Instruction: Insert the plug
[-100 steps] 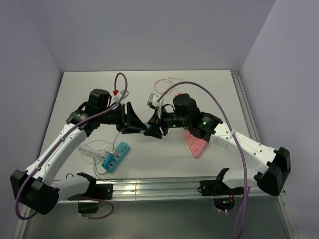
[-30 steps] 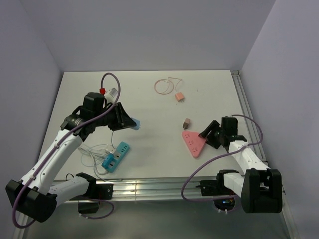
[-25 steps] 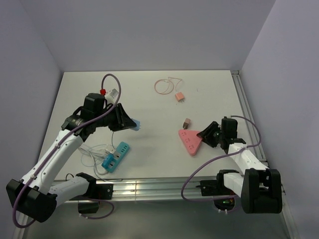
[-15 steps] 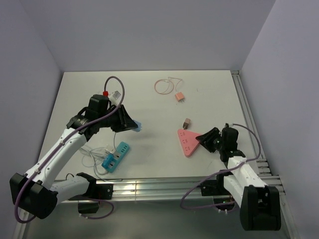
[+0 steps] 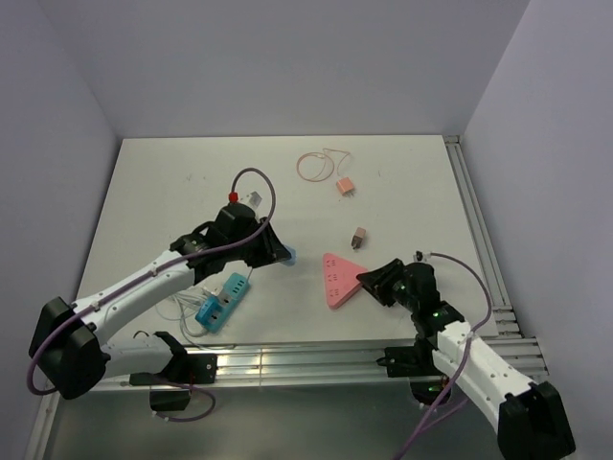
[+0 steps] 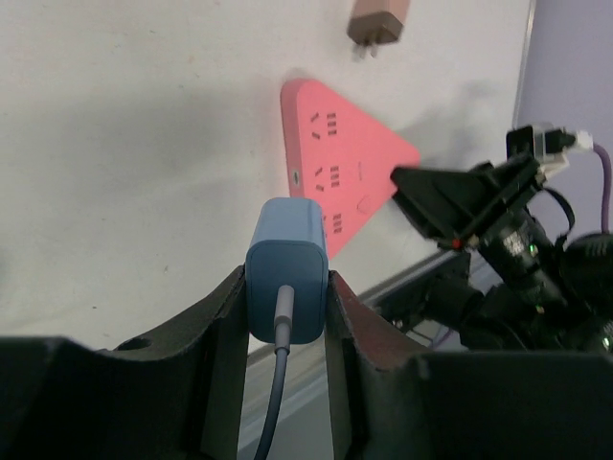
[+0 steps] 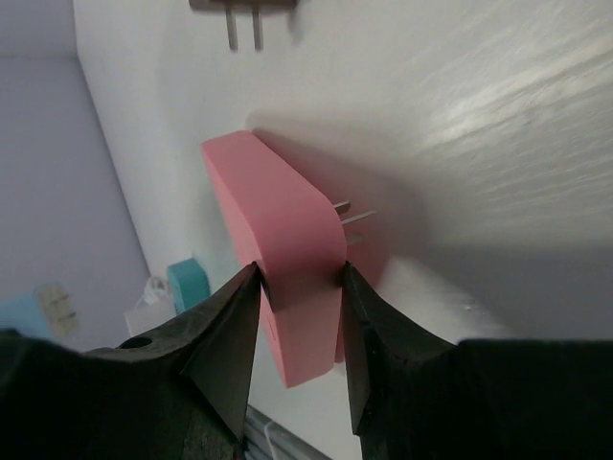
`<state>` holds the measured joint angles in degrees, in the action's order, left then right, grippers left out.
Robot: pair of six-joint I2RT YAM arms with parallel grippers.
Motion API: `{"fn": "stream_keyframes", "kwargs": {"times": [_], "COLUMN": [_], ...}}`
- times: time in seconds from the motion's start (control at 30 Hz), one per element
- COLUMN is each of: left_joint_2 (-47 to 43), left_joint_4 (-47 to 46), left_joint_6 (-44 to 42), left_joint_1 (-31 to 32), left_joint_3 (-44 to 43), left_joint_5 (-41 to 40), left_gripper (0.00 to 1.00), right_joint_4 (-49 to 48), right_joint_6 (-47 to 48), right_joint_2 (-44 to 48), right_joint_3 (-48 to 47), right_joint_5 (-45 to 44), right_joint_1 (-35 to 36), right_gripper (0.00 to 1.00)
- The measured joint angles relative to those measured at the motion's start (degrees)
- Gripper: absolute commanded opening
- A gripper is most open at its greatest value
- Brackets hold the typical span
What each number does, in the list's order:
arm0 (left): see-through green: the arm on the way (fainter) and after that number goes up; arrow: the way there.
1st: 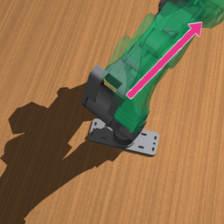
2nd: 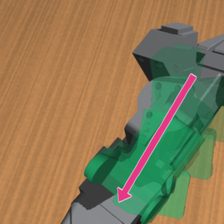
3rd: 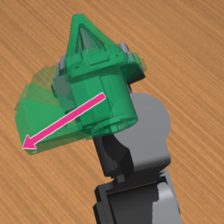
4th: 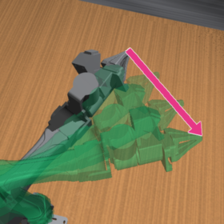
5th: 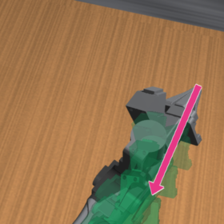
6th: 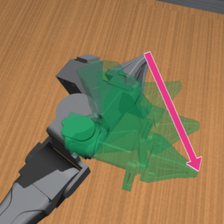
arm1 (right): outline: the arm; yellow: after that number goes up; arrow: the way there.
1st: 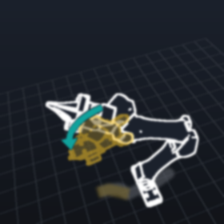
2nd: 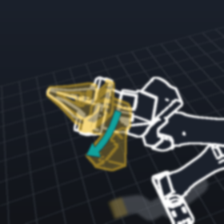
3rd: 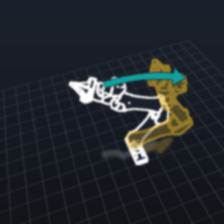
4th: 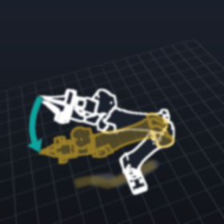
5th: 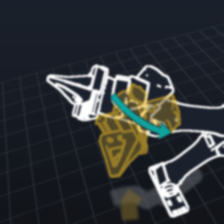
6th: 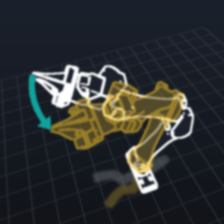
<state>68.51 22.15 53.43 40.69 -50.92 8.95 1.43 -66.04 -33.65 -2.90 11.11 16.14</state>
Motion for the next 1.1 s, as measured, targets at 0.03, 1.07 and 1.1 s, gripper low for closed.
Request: {"fn": "stream_keyframes", "kwargs": {"times": [0.03,1.07,1.1], "left_joint_2": [0.59,13.84,13.84], "left_joint_4": [-0.72,-4.39,-4.50], "left_joint_6": [0.96,4.81,4.83], "left_joint_1": [0.63,7.96,7.93], "left_joint_3": [0.37,-0.11,-0.11], "left_joint_5": [-1.62,-17.09,-16.81], "left_gripper": [0.00,0.00,0.00], "right_joint_4": [-1.01,-29.03,-29.31], "right_joint_6": [-1.11,-9.66,-9.75], "right_joint_2": [-1.44,-31.98,-32.28], "right_joint_3": [0.00,-3.78,-3.87], "right_joint_5": [-0.63,-6.64,-6.84], "right_joint_1": [1.99,22.29,22.51], "right_gripper": [0.00,0.00,0.00]}}
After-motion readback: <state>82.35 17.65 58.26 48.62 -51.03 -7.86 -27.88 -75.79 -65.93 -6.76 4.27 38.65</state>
